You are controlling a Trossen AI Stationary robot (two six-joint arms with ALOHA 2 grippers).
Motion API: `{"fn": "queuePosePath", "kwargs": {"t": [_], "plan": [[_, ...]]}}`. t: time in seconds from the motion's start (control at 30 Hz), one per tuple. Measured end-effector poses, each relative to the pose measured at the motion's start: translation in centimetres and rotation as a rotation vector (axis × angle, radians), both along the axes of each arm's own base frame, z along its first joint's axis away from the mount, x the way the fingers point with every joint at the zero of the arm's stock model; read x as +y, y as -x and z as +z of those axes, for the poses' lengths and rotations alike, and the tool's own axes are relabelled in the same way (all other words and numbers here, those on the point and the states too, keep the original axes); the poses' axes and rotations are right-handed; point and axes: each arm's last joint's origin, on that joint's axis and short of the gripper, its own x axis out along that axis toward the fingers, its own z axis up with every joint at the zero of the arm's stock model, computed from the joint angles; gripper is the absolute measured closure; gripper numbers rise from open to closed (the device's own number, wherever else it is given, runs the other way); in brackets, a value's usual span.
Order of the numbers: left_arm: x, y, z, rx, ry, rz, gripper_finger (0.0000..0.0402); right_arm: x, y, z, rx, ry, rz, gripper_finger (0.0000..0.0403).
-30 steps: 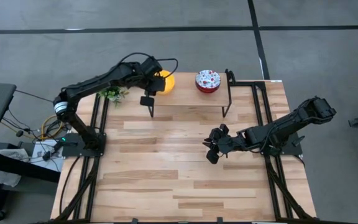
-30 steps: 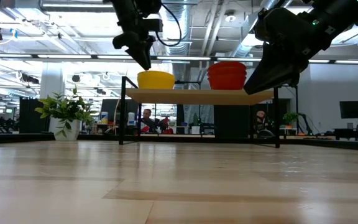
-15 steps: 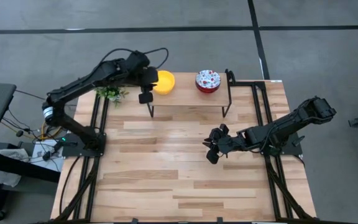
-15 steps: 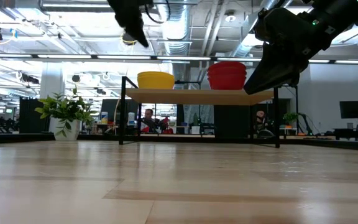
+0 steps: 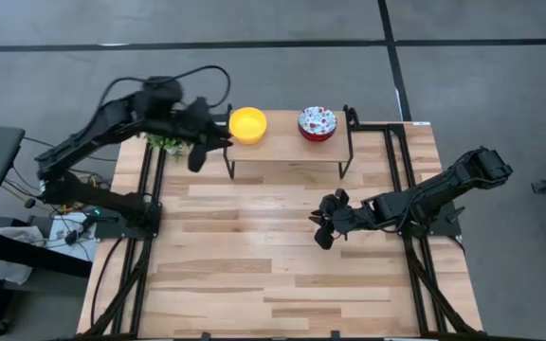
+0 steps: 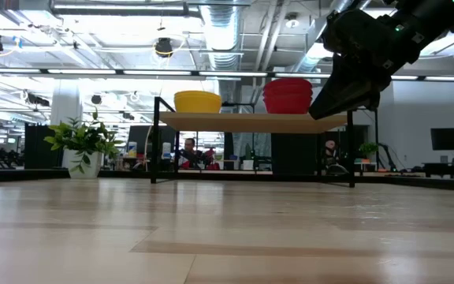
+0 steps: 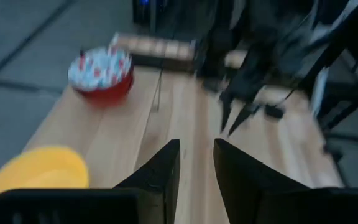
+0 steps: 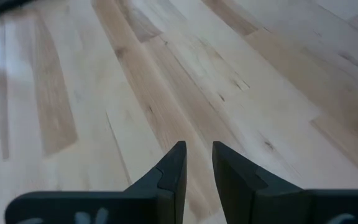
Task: Pick & Place Mini bowls
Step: Return to Home Position
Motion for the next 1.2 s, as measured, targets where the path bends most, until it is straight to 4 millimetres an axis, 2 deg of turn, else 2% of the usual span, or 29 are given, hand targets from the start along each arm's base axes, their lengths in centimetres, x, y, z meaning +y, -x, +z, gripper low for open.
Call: {"fn": "queuePosePath", "kwargs": {"t": [0.17, 0.23, 0.3, 0.5, 0.7, 0.93, 1.2], "plan": [[-2.8, 2.8, 2.8, -0.195, -0.035, 0.003, 0.0305, 0.2, -0.3, 0.2, -0.037, -0.107, 0.004, 0.0336], [-3.9, 3.9, 3.0, -0.262, -0.050, 0.012, 0.0305, 0.5, -0.5, 0.5, -0.064, -0.118, 0.069, 0.0336], [-4.7, 5.0, 2.4, -0.316, -0.049, 0.028, 0.0305, 0.5, -0.9, 0.9, -0.108, -0.116, 0.102, 0.0336], [-5.7, 7.5, -2.5, -0.389, 0.024, 0.121, 0.0305, 0.1, -1.0, 2.5, -0.208, -0.096, 0.123, 0.0336], [-5.9, 8.9, -8.6, -0.443, 0.127, 0.178, 0.0305, -0.6, 0.7, 5.7, -0.327, -0.044, 0.172, 0.0336], [-5.9, 9.6, -14.7, -0.485, 0.211, 0.239, 0.0305, -1.6, 4.7, 9.4, -0.433, 0.003, 0.206, 0.0336], [-5.9, 9.8, -18.8, -0.514, 0.251, 0.250, 0.0305, -2.3, 10.0, 11.4, -0.473, -0.012, 0.249, 0.0336]]}}
